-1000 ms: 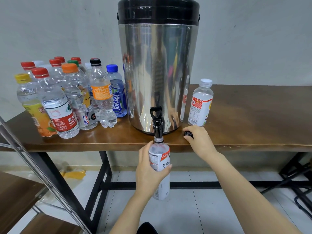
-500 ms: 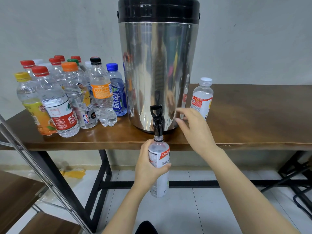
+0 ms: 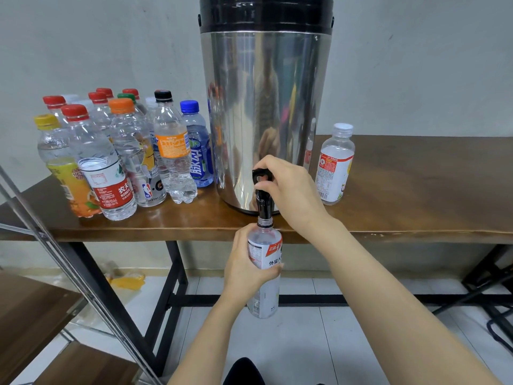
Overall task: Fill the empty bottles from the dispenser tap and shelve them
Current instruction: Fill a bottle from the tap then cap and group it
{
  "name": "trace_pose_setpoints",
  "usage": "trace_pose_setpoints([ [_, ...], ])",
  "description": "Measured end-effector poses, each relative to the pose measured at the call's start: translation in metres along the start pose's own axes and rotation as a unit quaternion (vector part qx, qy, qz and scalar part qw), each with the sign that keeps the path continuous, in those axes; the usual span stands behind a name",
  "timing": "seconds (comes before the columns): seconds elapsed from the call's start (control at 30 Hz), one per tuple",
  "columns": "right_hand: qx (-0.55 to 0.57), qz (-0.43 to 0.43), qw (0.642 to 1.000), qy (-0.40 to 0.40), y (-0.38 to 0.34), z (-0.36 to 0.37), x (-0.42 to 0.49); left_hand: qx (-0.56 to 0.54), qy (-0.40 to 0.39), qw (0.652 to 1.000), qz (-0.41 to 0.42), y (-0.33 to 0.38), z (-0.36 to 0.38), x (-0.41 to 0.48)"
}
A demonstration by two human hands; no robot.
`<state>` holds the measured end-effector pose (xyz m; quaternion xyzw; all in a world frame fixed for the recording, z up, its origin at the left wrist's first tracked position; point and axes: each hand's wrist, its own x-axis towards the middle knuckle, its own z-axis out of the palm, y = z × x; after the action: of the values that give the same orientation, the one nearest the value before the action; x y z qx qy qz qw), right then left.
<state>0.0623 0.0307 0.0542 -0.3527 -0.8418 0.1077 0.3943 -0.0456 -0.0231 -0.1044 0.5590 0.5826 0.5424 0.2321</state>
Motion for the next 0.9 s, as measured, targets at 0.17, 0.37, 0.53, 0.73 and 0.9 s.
trace_pose_setpoints([
  [0.17,-0.022,-0.052,0.996,0.062,0.002,0.005,-0.009,-0.003,0.009,1.0,-0.001,-0.001,0.002,-0.001],
  [0.37,-0.09,-0.158,0.964,0.193,0.015,0.018,-0.025,-0.007,0.013,1.0,0.006,0.0,0.004,-0.001],
  [0.53,-0.107,-0.193,0.956,0.196,0.027,0.029,-0.041,-0.019,0.018,1.0,0.008,0.001,0.005,-0.001],
  [0.73,-0.061,-0.058,0.98,0.182,0.014,0.029,-0.05,-0.024,0.018,1.0,-0.009,0.001,0.005,-0.001],
  [0.9,0.002,0.007,0.984,0.178,0.022,0.027,-0.057,-0.018,0.017,1.0,-0.011,0.001,0.005,-0.002],
])
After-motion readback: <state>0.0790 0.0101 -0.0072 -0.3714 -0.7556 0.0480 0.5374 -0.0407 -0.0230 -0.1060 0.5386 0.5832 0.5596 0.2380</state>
